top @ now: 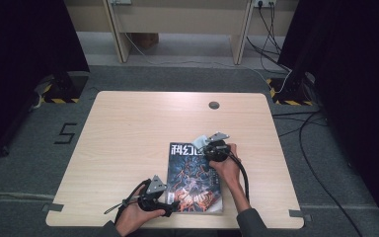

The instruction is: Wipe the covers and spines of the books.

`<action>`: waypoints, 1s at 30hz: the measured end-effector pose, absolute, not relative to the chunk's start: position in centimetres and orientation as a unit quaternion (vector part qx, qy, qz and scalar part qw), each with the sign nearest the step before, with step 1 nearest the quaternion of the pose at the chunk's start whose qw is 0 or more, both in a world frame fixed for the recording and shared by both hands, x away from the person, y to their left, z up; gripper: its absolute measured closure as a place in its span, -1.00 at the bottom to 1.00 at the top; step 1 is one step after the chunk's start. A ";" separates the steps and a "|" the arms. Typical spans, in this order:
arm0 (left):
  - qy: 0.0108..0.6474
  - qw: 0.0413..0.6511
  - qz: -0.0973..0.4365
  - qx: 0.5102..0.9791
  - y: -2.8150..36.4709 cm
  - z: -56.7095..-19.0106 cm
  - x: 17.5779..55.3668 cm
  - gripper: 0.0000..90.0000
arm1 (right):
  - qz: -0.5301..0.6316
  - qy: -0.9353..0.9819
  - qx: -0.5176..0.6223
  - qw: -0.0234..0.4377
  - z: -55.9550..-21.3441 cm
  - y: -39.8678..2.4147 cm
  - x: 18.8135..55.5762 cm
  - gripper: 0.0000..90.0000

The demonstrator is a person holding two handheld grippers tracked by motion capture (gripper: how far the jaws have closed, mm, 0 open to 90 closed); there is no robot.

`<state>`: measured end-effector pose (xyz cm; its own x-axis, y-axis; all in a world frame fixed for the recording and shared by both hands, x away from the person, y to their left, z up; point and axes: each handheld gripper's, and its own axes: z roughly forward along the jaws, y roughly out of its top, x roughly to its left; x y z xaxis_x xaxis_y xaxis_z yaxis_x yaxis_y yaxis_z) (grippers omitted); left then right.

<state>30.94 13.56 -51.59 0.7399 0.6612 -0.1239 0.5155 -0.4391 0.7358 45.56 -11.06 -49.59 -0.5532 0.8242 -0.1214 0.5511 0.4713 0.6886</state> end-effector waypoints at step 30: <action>0.348 0.399 0.092 0.843 13.6 -51.6 30.9 -0.54 | 0.294 0.878 0.332 0.180 -49.1 -2.2 46.6 0.43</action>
